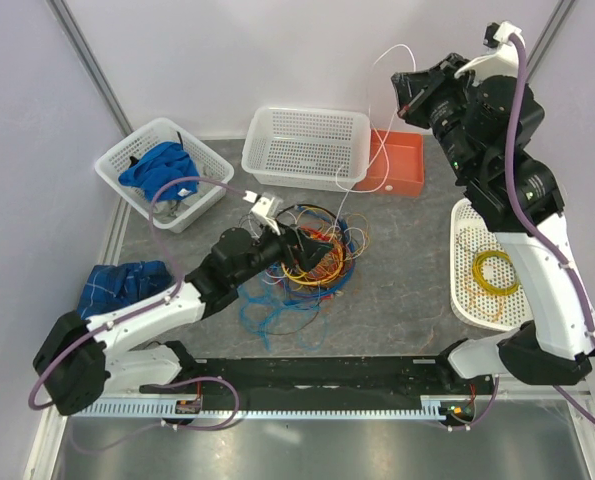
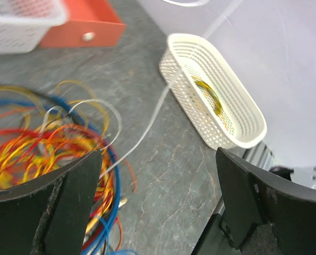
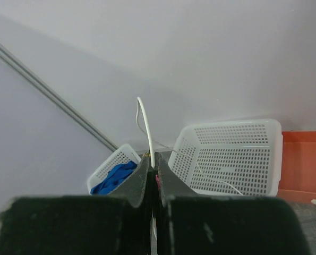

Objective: Untangle the cables

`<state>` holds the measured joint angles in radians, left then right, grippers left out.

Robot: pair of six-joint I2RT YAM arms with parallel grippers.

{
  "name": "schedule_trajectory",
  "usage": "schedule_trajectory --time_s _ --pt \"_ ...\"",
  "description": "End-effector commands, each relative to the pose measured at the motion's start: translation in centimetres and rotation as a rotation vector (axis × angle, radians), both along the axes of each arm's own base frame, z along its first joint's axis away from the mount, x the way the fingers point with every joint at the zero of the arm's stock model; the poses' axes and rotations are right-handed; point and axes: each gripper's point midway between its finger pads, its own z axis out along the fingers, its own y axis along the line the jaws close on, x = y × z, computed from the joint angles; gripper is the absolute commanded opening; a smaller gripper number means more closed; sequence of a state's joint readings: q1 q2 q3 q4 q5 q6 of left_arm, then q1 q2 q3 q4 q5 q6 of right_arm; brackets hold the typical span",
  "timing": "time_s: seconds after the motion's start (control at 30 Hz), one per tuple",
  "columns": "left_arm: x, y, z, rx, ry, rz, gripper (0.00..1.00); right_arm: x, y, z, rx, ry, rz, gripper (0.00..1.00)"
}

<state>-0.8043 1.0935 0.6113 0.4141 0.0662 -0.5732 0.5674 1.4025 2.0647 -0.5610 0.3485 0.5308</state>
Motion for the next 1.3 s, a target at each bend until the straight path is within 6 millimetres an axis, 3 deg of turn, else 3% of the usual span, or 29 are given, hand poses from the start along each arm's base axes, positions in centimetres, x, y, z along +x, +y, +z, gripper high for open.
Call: schedule_trajectory --time_s 0.0,0.1,0.13,0.17,0.23,0.27,0.33,0.37,0.43,0.63,0.7,0.83,1.0,1.1,1.2,1.23,1.27 --pt "-0.2 -3.8 4.0 0.009 -0.269 -0.138 0.94 -1.6 0.1 -0.2 0.004 0.005 0.053 0.00" --pt "1.0 -4.6 4.1 0.017 -0.265 -0.116 0.93 -2.2 0.1 -0.7 -0.003 0.012 0.067 0.00" --pt "1.5 -5.3 3.3 0.034 -0.251 -0.121 0.92 -2.3 0.1 -0.8 -0.004 0.014 0.070 0.00" --pt "2.0 -5.8 4.0 0.029 -0.261 -0.120 0.89 -2.6 -0.2 -0.7 -0.003 0.006 0.068 0.00" --pt "3.2 -6.5 2.9 0.063 -0.243 -0.101 0.84 -2.7 -0.2 -1.3 -0.011 0.016 0.068 0.00" --pt "3.7 -6.8 3.6 0.060 -0.254 -0.094 0.78 -2.9 -0.5 -1.2 -0.013 0.011 0.066 0.00" --pt "4.4 -7.3 3.4 0.073 -0.254 -0.083 0.75 -3.0 -0.6 -1.8 -0.023 0.023 0.064 0.00" --pt "4.7 -7.6 4.3 0.063 -0.267 -0.081 0.74 -3.5 -0.8 -1.7 -0.017 0.016 0.065 0.00" --pt "5.1 -8.0 4.0 0.080 -0.261 -0.085 0.74 -3.5 -0.8 -2.3 -0.017 0.025 0.063 0.00" --pt "6.2 -8.8 2.2 0.129 -0.228 -0.074 0.59 -4.5 -1.6 -2.3 -0.010 0.014 0.060 0.00" --pt "6.5 -9.0 1.1 0.151 -0.207 -0.079 0.60 -4.8 -1.7 -2.1 -0.004 0.009 0.065 0.00" --pt "6.0 -9.0 -0.2 0.164 -0.153 -0.100 0.83 -5.6 -2.1 -1.2 0.008 -0.015 0.068 0.00" --pt "5.8 -8.4 -2.5 0.187 -0.111 -0.086 0.89 -6.2 -2.3 -0.1 0.022 -0.036 0.079 0.00" --pt "6.0 -8.6 -2.9 0.205 -0.112 -0.092 0.72 -6.6 -2.3 0.2 0.031 -0.045 0.089 0.00" --pt "6.3 -8.7 -2.9 0.221 -0.124 -0.093 0.28 -7.1 -2.6 0.4 0.036 -0.048 0.091 0.00" --pt "6.4 -8.7 -2.0 0.217 -0.138 -0.088 0.04 -7.3 -2.9 0.5 0.038 -0.052 0.083 0.00" --pt "6.6 -8.4 -1.5 0.226 -0.146 -0.071 0.02 -7.5 -3.2 0.4 0.035 -0.051 0.073 0.00"
